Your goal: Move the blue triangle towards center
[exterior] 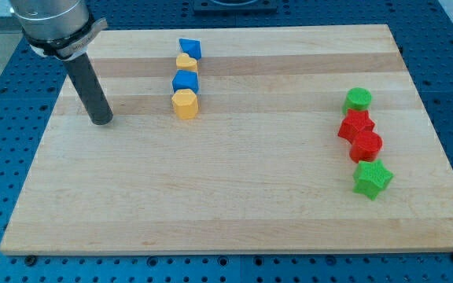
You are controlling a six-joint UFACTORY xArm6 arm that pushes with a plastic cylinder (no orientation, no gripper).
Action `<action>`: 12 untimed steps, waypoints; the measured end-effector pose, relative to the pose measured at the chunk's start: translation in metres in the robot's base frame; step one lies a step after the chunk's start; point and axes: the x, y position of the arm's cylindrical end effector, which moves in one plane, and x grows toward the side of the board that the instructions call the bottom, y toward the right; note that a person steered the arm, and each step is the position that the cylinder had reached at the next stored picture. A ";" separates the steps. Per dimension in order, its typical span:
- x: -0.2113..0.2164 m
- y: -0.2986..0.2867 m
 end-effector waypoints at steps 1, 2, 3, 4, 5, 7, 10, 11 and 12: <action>0.000 0.000; -0.074 0.000; -0.105 0.000; -0.140 0.043; -0.160 0.052; -0.216 0.078; -0.180 0.165; -0.159 0.206; -0.164 0.214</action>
